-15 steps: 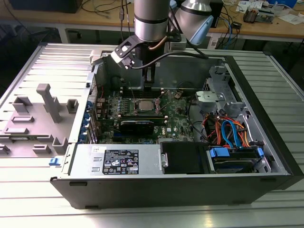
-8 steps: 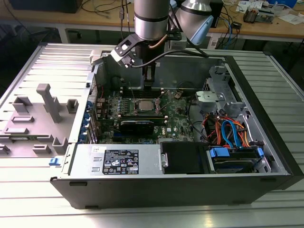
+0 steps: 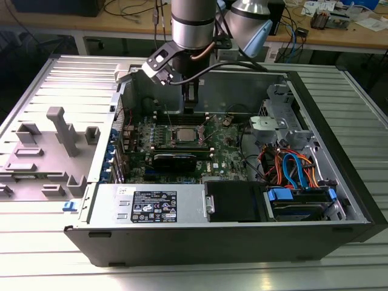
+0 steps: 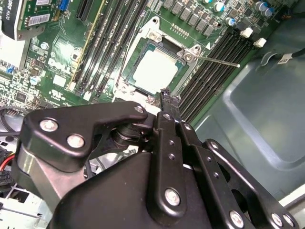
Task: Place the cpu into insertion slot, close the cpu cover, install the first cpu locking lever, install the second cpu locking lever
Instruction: 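Close the cpu cover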
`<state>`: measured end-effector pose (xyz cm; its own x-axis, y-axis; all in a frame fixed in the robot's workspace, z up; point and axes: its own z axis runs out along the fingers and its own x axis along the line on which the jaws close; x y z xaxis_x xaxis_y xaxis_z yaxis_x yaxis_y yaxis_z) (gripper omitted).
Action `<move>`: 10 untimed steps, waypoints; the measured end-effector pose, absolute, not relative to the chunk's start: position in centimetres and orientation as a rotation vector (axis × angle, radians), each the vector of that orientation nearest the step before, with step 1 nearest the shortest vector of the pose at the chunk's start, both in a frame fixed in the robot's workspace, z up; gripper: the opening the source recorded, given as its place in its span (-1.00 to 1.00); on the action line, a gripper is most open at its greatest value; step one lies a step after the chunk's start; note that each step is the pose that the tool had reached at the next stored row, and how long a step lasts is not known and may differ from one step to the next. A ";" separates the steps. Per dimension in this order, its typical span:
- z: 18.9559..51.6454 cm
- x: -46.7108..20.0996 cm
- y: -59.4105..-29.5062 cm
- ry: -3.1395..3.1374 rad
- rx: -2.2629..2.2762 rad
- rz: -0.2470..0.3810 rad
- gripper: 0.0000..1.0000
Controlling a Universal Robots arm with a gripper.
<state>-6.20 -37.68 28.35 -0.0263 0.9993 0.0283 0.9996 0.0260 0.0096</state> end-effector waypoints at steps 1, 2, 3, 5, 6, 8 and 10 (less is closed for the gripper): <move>28.5 -6.2 -37.7 -2.241 -2.182 -0.042 -0.79; 28.6 -6.2 -37.7 -2.242 -2.180 -0.042 -0.79; 28.6 -6.2 -37.7 -2.244 -2.179 -0.042 -0.79; 28.6 -6.2 -37.7 -2.245 -2.179 -0.041 -0.79; 28.6 -6.2 -37.7 -2.245 -2.179 -0.041 -0.79; 28.6 -6.2 -37.7 -2.245 -2.179 -0.040 -0.79; 28.6 -6.2 -37.7 -2.245 -2.179 -0.040 -0.79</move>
<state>-6.20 -37.66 28.60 -0.0300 0.9992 0.0273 0.9995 0.0297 0.0096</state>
